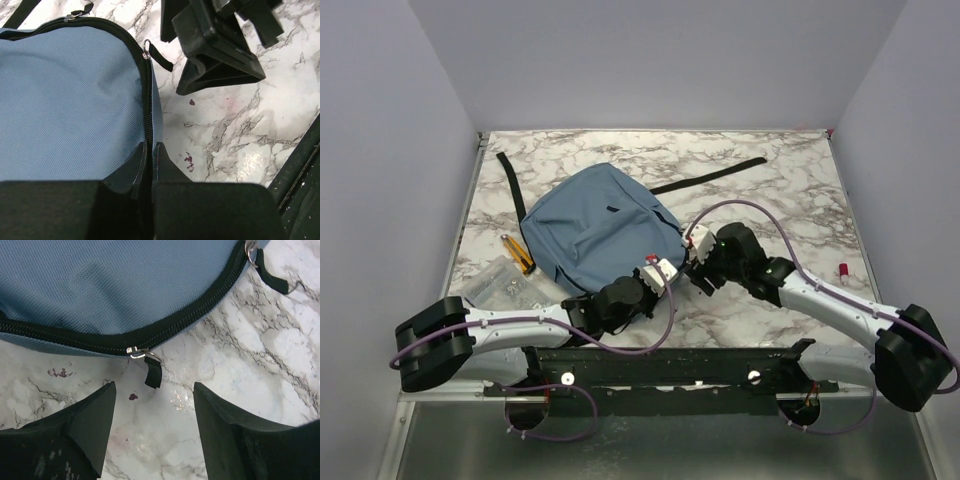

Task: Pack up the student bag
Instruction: Zip the student bag at the center of the board.

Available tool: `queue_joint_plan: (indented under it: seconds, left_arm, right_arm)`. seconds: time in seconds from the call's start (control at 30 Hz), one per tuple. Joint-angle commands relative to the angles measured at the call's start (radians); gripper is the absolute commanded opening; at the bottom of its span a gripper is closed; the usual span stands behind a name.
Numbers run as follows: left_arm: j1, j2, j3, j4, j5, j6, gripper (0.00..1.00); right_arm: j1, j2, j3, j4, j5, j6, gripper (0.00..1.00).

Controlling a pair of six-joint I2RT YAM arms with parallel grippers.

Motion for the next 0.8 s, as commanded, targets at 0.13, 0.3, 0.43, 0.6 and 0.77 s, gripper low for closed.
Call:
queue_joint_plan:
  seconds: [0.13, 0.3, 0.43, 0.6, 0.77]
  left_arm:
    - [-0.005, -0.058, -0.044, 0.046, 0.058, -0.019, 0.00]
    - [-0.005, -0.071, -0.060, 0.055, 0.070, -0.019, 0.00]
    - [-0.005, -0.075, -0.067, 0.055, 0.092, -0.020, 0.00]
    - [-0.006, -0.086, -0.098, 0.055, 0.131, -0.033, 0.00]
    - [-0.007, -0.120, -0.148, 0.054, 0.136, -0.052, 0.00]
  right_arm:
    - [-0.004, 0.071, 0.036, 0.133, -0.011, -0.093, 0.44]
    - [-0.004, 0.082, 0.036, 0.190, 0.010, -0.071, 0.22]
    - [-0.004, 0.104, 0.082, 0.143, 0.050, -0.067, 0.01]
    - [-0.005, 0.151, 0.180, 0.074, 0.223, -0.111, 0.01]
    - [-0.022, 0.308, 0.324, 0.016, 0.366, -0.177, 0.01]
